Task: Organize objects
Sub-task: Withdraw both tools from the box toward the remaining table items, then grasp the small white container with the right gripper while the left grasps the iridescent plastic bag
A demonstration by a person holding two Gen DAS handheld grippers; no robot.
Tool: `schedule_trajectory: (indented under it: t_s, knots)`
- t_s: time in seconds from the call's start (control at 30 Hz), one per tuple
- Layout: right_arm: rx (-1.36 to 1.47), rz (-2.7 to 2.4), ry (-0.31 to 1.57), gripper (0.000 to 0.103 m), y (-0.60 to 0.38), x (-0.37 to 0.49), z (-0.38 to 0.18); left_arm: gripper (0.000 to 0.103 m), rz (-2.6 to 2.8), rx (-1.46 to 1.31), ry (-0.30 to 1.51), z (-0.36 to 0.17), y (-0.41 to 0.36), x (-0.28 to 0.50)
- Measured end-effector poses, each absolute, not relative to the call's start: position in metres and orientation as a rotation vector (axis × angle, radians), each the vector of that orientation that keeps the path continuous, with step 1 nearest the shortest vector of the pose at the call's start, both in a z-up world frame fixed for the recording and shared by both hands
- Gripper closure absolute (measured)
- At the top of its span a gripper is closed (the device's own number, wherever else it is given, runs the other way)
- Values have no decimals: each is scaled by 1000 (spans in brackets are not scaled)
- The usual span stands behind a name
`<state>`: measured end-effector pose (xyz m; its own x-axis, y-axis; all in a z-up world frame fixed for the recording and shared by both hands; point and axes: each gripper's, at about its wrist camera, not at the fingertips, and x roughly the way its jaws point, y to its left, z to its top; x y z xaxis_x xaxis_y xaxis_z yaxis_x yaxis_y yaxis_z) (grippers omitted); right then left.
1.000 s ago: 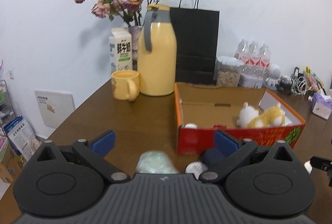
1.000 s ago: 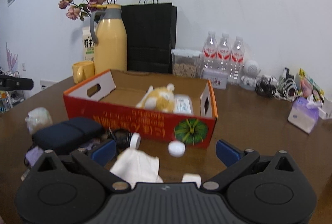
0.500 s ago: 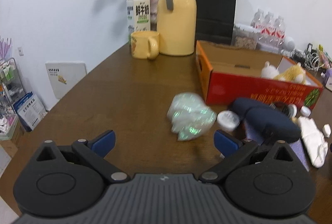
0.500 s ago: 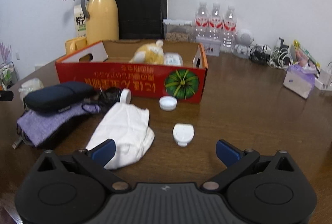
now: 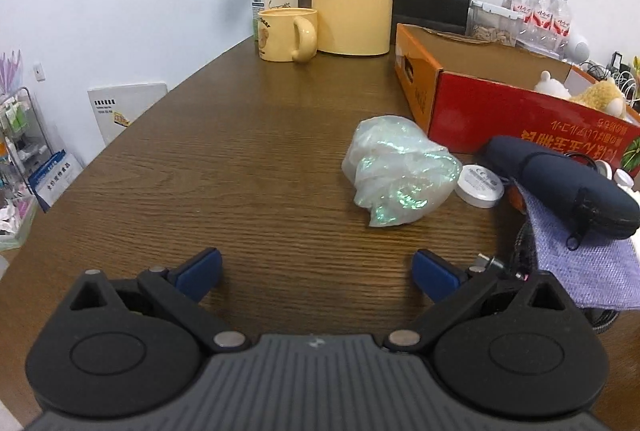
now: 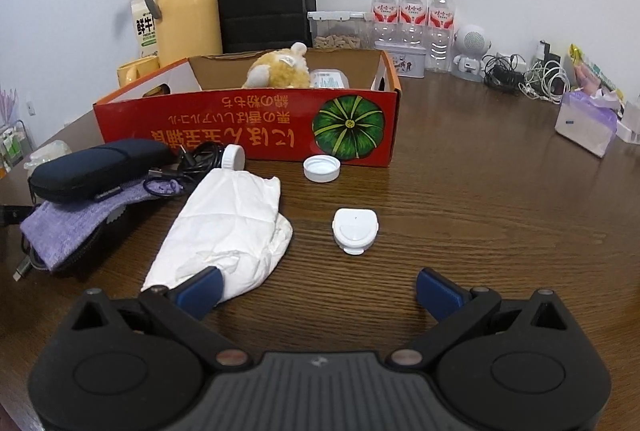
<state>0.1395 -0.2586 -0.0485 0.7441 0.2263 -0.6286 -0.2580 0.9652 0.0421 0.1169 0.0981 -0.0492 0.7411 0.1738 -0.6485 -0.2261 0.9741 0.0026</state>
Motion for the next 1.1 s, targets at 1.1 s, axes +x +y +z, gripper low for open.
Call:
schedule_trajectory:
  t_s: [1.1]
  knots:
    - [-3, 204, 646, 26, -286, 167, -41, 0, 250, -81, 684, -50, 96, 115]
